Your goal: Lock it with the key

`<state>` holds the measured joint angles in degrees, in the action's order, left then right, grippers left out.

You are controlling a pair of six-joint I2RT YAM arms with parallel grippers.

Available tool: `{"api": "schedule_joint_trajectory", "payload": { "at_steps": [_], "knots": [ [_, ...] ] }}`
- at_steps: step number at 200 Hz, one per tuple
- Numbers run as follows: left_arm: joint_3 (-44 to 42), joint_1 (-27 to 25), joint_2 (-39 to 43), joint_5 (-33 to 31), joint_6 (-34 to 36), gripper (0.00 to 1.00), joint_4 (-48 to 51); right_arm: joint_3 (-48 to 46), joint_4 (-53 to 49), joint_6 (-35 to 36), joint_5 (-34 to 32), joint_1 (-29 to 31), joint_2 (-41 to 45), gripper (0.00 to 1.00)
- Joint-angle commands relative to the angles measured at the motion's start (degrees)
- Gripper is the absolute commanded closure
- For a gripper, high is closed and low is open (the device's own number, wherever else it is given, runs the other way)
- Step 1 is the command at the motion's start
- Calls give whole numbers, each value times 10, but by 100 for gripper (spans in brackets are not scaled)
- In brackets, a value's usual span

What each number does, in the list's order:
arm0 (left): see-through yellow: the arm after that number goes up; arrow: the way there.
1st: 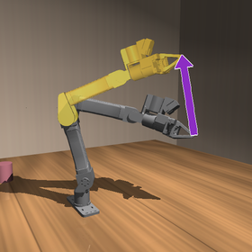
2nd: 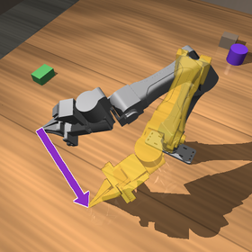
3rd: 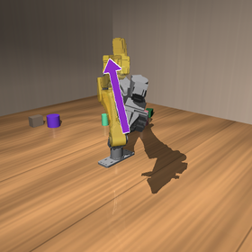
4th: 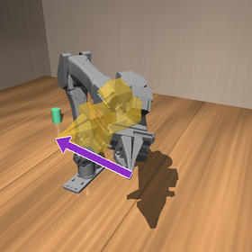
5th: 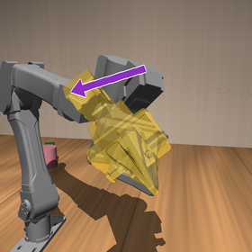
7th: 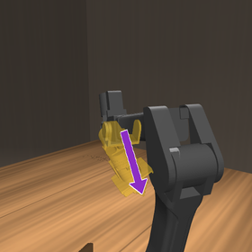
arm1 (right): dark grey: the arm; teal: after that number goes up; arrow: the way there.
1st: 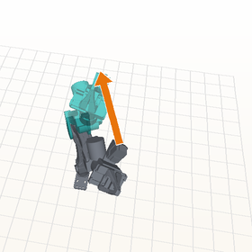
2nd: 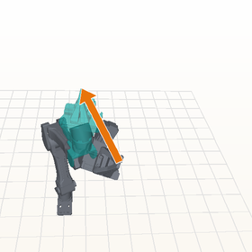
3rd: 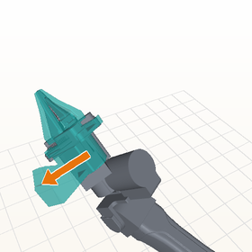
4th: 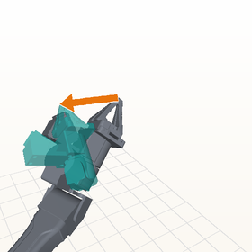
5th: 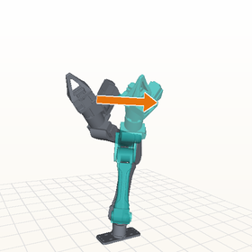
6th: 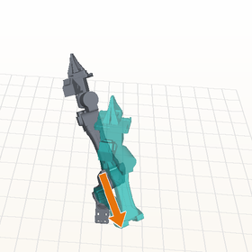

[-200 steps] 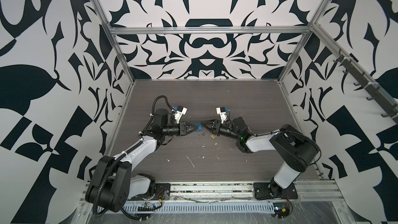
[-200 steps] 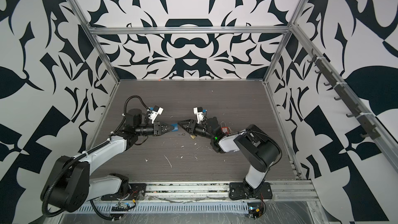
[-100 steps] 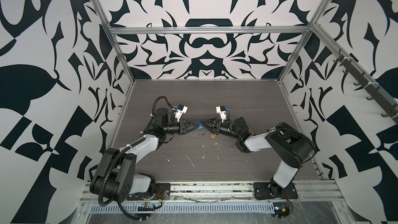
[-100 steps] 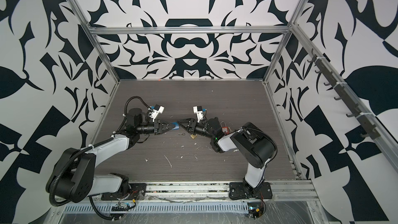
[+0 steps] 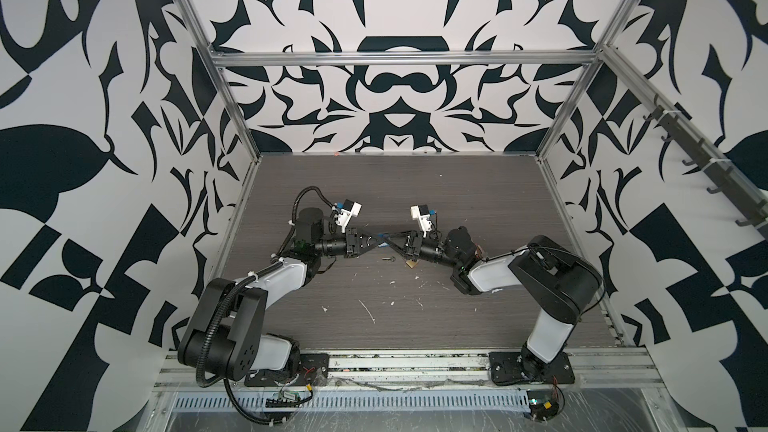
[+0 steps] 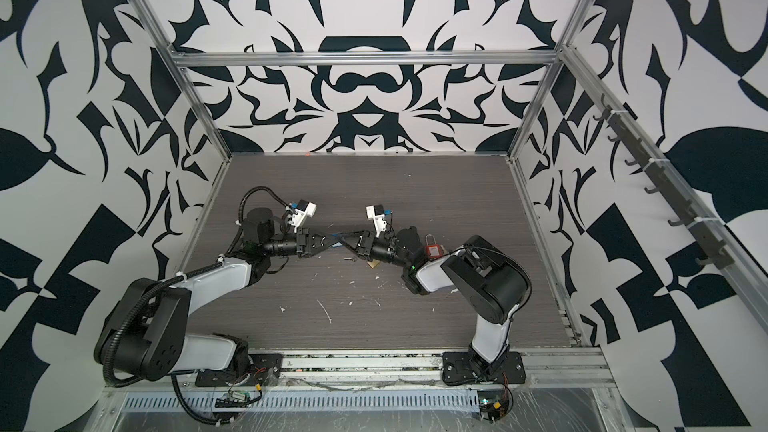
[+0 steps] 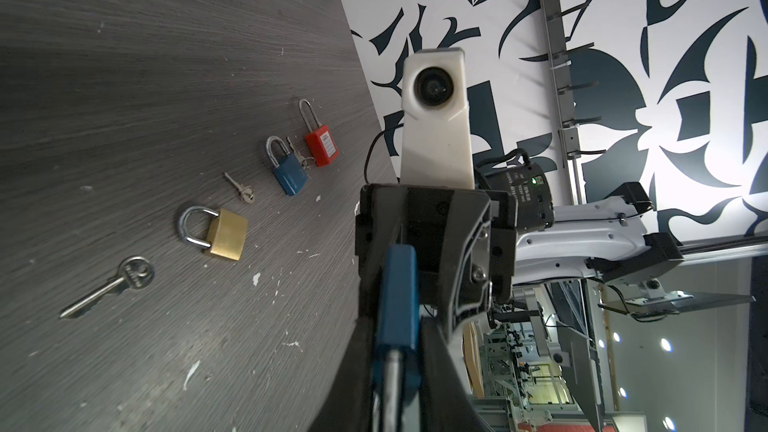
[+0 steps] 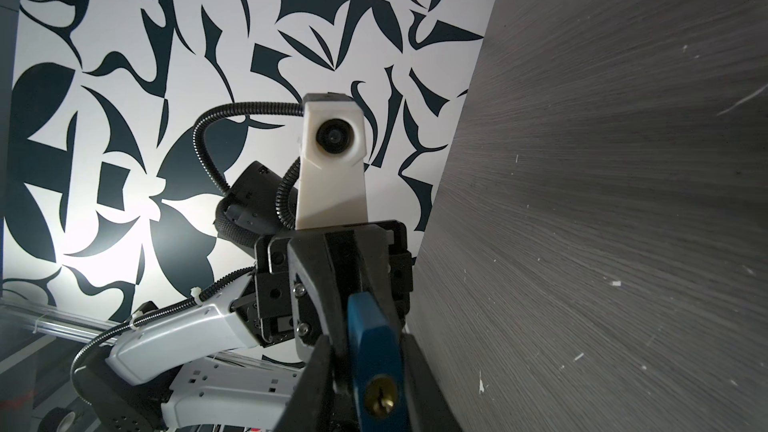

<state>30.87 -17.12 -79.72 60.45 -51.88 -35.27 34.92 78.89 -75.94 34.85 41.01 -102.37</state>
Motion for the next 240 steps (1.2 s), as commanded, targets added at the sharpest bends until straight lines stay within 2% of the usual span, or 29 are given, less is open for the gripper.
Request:
{"api": "schedule_joint_trajectory", "payload": {
  "at_steps": [1, 14, 24, 42, 68, 90, 93, 107, 127, 142, 162, 187, 204, 222, 240],
  "knots": [
    [-8, -7, -3, 14, -10, 100, -48, 28, 28, -3, 17, 14, 0, 85],
    [-8, -7, -3, 15, -12, 100, -48, 27, 28, -5, 13, 14, 0, 87],
    [-8, -7, -3, 15, -11, 100, -48, 27, 27, -8, 12, 14, -2, 94],
    [-7, -7, -7, 12, -10, 100, -48, 27, 27, -13, 9, 13, -6, 100],
    [-7, -5, -4, -10, -7, 64, -38, 30, 28, -26, 0, 10, -15, 100],
    [-3, -2, 17, -41, 19, 46, 12, 36, 28, -35, -9, 11, -27, 100],
    [-2, -1, 21, -47, 22, 40, 19, 37, 28, -36, -12, 10, -29, 100],
    [-1, 3, 39, -67, 35, 38, 43, 42, 28, -42, -20, 11, -40, 100],
    [-11, 24, 87, -112, 35, 27, 66, 49, 28, -45, -42, 16, -60, 100],
    [-23, 42, 131, -153, 43, 23, 91, 60, 27, -48, -56, 21, -81, 100],
    [-12, 50, 199, -229, 88, 22, 203, 69, 26, -54, -91, 29, -111, 100],
    [2, 50, 266, -345, 122, 18, 323, 74, -17, -45, -161, 49, -128, 100],
    [0, 52, 300, -388, 127, 17, 352, 76, -58, -27, -215, 66, -122, 100],
    [0, 55, 320, -398, 128, 17, 375, 80, -110, -10, -272, 87, -102, 100],
    [-4, 58, 328, -350, 142, 16, 365, 96, -149, 7, -306, 105, -95, 100]
  ]
}}
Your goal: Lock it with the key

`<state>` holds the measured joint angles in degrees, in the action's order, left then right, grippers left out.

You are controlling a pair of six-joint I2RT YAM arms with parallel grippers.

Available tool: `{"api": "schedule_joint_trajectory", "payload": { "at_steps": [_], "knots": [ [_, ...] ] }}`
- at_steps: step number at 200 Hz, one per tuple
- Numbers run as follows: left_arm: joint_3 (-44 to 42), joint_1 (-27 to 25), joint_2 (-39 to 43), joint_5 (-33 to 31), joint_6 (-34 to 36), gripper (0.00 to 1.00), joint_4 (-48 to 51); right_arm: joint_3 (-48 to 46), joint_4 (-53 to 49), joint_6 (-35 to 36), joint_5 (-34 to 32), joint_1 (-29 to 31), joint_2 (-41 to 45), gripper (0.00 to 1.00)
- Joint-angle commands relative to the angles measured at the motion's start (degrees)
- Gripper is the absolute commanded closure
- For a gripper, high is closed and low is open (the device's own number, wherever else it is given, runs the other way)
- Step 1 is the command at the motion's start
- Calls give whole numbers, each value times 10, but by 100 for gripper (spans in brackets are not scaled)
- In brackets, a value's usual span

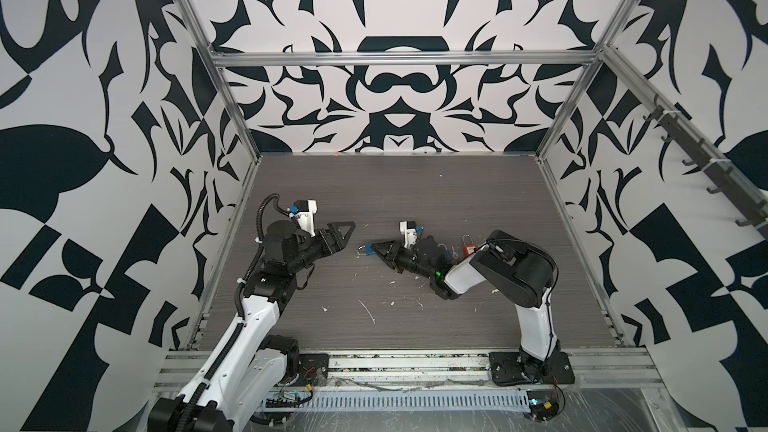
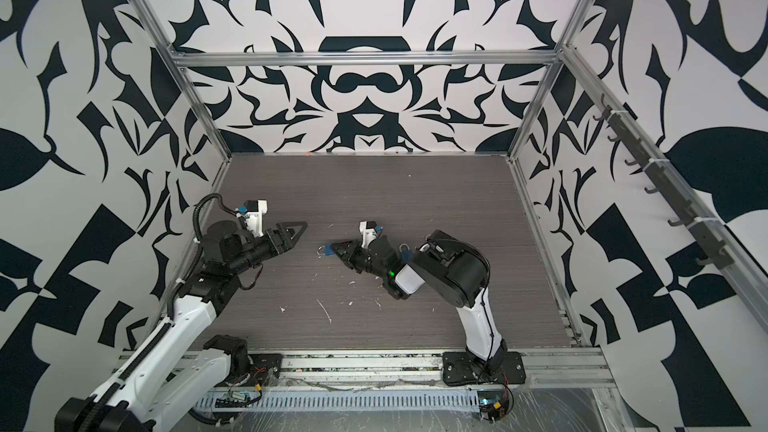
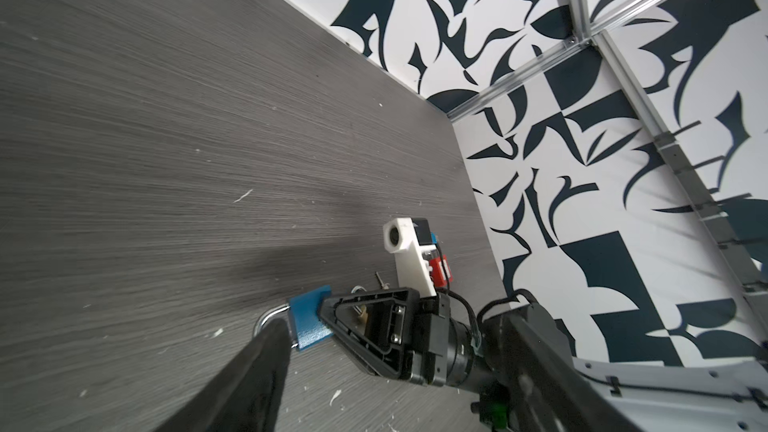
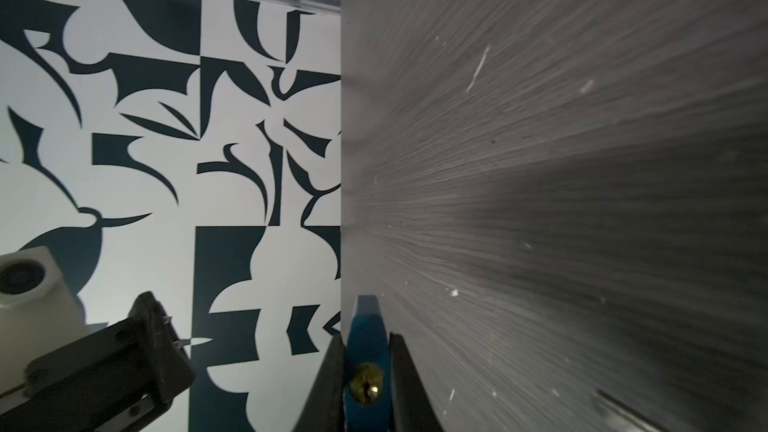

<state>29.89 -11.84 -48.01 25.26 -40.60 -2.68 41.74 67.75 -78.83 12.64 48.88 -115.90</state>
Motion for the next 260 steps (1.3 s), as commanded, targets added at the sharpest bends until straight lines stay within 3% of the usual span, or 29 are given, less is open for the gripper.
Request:
{"api": "schedule_joint_trajectory", "payload": {
  "at_steps": [1, 83, 103, 154, 213, 234, 239, 260],
  "knots": [
    [5, 5, 11, 5, 29, 16, 38, 29, -39, 36, -87, 27, 40, 100],
    [3, 5, -6, 39, 40, 16, 40, 80, -199, 26, -163, 57, 41, 100],
    [-4, 5, -14, 40, 32, 12, 25, 80, -228, 35, -165, 58, 53, 83],
    [-15, 5, -33, 54, 10, 12, -14, 80, -319, 61, -174, 59, 93, 56],
    [-17, 5, -38, 57, 6, 12, -31, 70, -387, 99, -175, 56, 145, 51],
    [-11, 5, -36, 22, 15, 8, -13, 63, -402, 150, -161, 44, 169, 51],
    [-9, 5, -35, 2, 22, 0, -5, 65, -414, 170, -156, 39, 176, 52],
    [-2, 4, -27, -77, 40, 1, 11, 91, -521, 278, -154, 28, 219, 50]
  ]
}}
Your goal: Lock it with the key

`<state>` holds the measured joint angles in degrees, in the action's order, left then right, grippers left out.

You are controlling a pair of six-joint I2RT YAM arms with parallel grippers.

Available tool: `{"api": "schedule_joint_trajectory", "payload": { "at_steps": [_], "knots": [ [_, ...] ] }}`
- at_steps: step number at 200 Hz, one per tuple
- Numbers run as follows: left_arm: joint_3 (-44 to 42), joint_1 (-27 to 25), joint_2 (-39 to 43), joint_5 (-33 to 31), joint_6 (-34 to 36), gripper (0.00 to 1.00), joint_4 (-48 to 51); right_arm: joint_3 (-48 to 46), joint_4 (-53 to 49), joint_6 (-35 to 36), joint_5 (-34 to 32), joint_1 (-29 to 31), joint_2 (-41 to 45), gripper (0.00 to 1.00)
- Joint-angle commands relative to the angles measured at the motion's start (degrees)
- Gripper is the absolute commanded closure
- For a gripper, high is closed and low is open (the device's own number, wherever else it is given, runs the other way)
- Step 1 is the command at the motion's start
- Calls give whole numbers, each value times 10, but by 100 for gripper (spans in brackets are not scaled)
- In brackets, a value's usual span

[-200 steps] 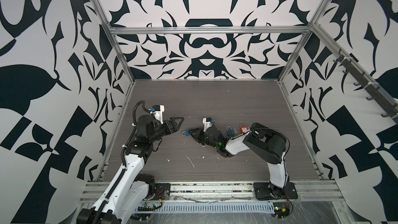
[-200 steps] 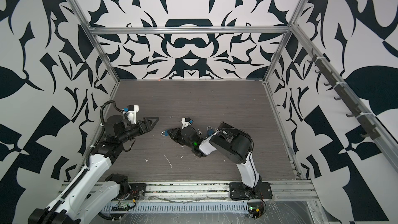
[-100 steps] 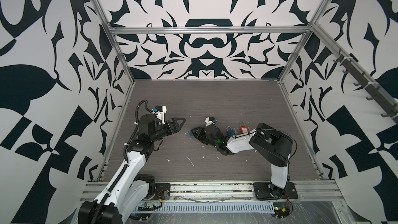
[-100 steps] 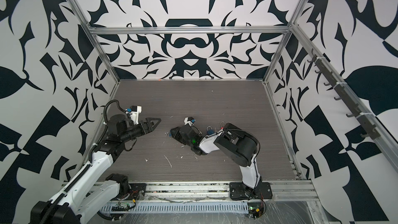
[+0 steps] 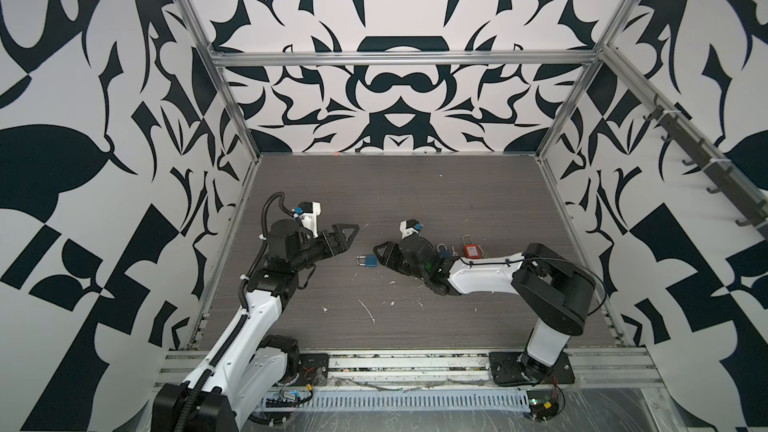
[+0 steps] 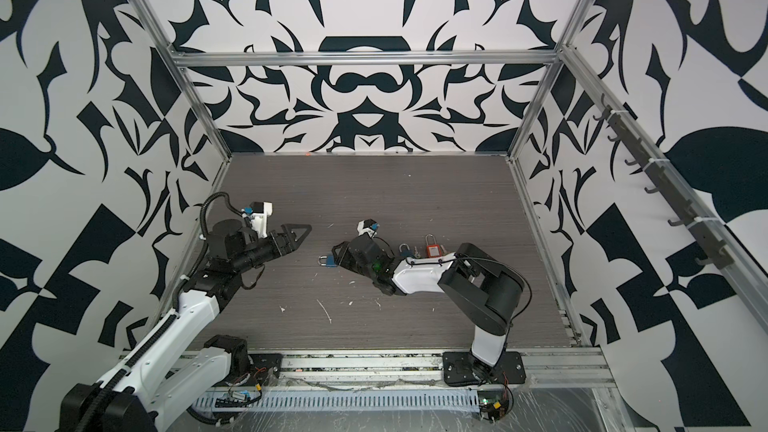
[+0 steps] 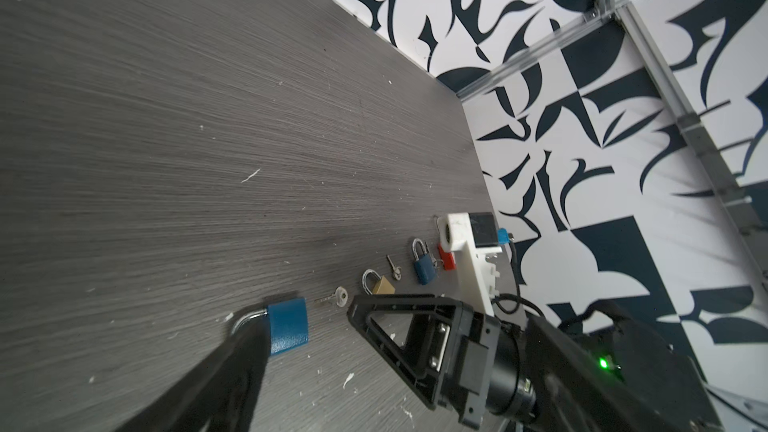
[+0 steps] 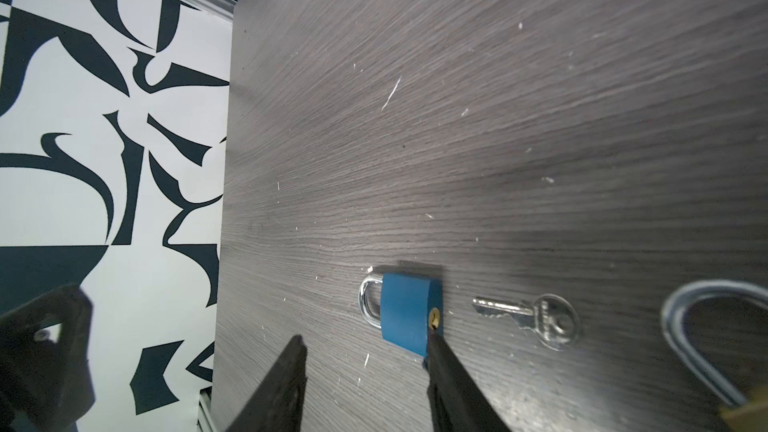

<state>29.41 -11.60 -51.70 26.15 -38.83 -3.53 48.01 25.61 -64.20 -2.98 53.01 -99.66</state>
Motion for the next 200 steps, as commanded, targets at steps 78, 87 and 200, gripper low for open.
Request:
{"api": "schedule_joint_trajectory", "payload": {
  "at_steps": [78, 87, 200],
  "knots": [
    [-72, 1, -7, -301, 67, 1, -167, 55, -428, 353, -118, -52, 245, 1],
    [-91, 0, -12, -303, 85, 1, -217, 45, -437, 360, -120, -64, 274, 1],
    [-87, 41, -164, -358, 360, 1, -333, -14, -442, 427, -251, -165, 391, 1]
  ]
}}
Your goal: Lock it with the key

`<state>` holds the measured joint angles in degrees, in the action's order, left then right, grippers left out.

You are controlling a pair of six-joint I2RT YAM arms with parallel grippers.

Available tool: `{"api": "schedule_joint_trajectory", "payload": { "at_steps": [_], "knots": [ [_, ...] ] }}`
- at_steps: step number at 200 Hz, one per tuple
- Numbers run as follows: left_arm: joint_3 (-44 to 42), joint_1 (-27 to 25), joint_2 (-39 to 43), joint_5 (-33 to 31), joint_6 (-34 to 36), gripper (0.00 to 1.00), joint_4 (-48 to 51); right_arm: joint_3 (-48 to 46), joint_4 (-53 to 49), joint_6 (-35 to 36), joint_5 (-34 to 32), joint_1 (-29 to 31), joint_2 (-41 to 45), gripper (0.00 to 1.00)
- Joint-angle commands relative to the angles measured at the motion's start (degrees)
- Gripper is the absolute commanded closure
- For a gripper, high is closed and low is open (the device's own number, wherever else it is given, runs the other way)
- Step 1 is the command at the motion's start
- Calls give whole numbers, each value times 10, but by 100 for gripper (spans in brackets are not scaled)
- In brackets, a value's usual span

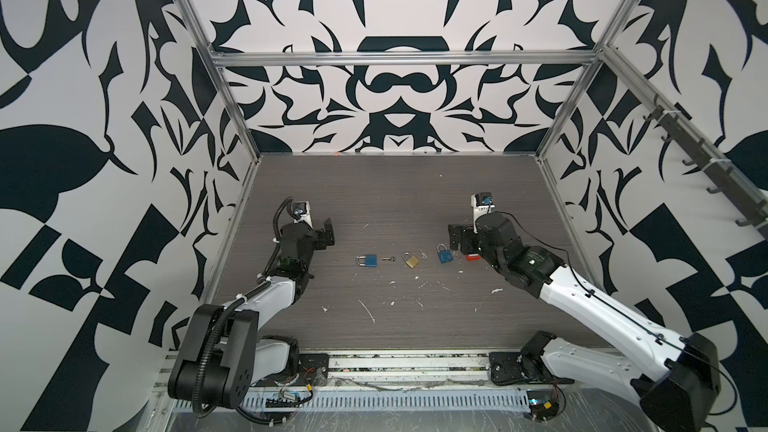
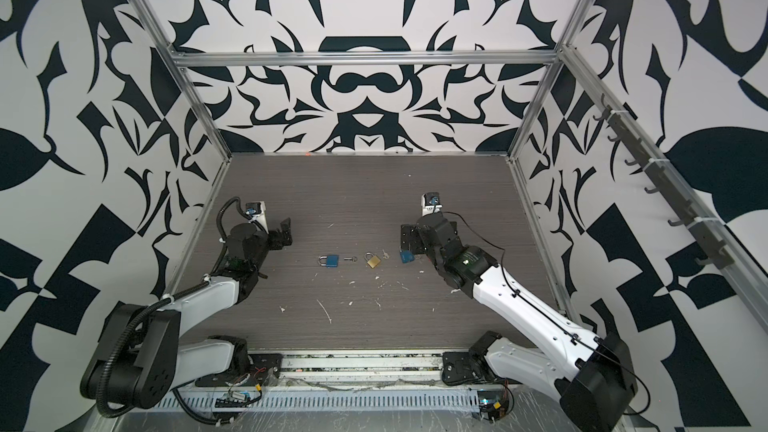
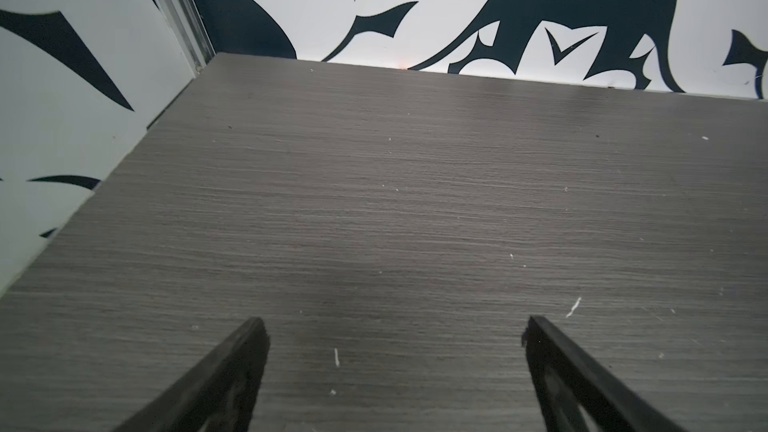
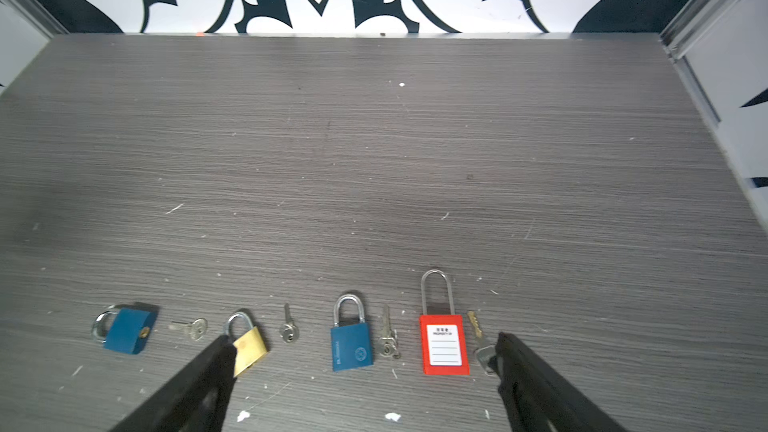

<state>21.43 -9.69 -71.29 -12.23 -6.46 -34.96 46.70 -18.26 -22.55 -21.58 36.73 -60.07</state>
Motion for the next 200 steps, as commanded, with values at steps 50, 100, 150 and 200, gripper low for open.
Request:
{"api": "schedule_joint_trajectory", "payload": {
  "at_steps": [50, 100, 150, 200],
  "knots": [
    [-61, 65, -56, 40, 43, 1, -167, -65, 130, 44, -85, -17, 2, 1],
    [-18, 94, -156, 106, 33, 1, -160, -113, 268, 174, -155, -41, -5, 0],
    [-14, 94, -185, 96, 33, 1, -206, -146, 430, 215, -61, -225, -130, 0],
    [-14, 94, -183, 98, 32, 1, -200, -250, 692, 224, -5, -280, -278, 0]
  ]
}}
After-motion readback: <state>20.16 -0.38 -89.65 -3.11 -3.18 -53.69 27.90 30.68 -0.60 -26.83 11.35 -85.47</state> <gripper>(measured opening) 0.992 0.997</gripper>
